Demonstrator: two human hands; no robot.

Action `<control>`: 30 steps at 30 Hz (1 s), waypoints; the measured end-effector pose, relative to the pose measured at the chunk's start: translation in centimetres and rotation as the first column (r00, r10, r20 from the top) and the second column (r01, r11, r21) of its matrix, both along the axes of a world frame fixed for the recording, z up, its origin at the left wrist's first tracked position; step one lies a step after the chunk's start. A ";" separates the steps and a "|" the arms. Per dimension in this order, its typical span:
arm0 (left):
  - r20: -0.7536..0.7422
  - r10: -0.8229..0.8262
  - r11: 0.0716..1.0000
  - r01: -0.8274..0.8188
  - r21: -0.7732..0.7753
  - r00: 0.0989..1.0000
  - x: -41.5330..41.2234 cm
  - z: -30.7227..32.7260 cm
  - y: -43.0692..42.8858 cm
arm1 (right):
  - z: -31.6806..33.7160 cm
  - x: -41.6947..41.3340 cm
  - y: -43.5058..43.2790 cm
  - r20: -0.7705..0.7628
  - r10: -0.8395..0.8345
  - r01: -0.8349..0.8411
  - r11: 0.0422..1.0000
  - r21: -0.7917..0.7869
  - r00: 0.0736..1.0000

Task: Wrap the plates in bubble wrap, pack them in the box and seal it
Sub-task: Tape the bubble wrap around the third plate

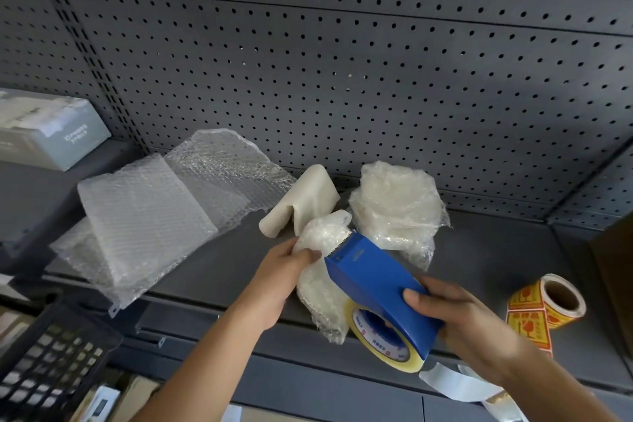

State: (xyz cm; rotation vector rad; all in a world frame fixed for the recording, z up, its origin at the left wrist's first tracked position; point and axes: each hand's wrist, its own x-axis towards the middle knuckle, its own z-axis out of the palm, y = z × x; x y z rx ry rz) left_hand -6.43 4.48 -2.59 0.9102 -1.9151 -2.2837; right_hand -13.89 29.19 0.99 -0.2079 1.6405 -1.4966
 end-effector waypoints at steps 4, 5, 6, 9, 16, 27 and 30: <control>0.011 -0.121 0.987 0.121 -0.109 0.993 0.5 0.6 0.5 | -0.3 0.3 0.2 -0.043 0.003 -0.004 0.999 -0.035 0.999; 0.013 -0.132 0.981 0.133 -0.138 0.991 0.6 0.8 0.6 | -0.4 0.4 0.3 -0.058 0.003 -0.006 0.999 -0.042 0.998; 0.008 -0.139 0.976 0.138 -0.171 0.990 0.7 1.0 0.8 | -0.4 0.4 0.2 -0.074 0.001 -0.004 0.999 -0.050 0.997; -0.045 -0.130 0.935 0.107 -0.337 0.991 0.9 1.0 1.4 | -0.3 0.5 -0.1 -0.118 -0.012 0.004 0.998 -0.064 0.993; -0.051 -0.211 0.800 0.143 -0.582 0.976 0.9 1.5 2.8 | 1.0 0.1 -1.1 -0.171 -0.015 0.004 0.998 -0.070 0.985; -0.037 -0.550 0.784 0.500 -0.368 0.834 2.1 2.2 1.3 | 1.6 -0.4 -1.2 -0.182 -0.007 0.006 1.000 -0.005 0.983; -0.105 -0.398 0.814 0.298 -0.498 0.911 1.9 1.0 2.8 | 1.9 -0.7 -1.7 -0.204 -0.001 0.007 1.000 0.030 0.979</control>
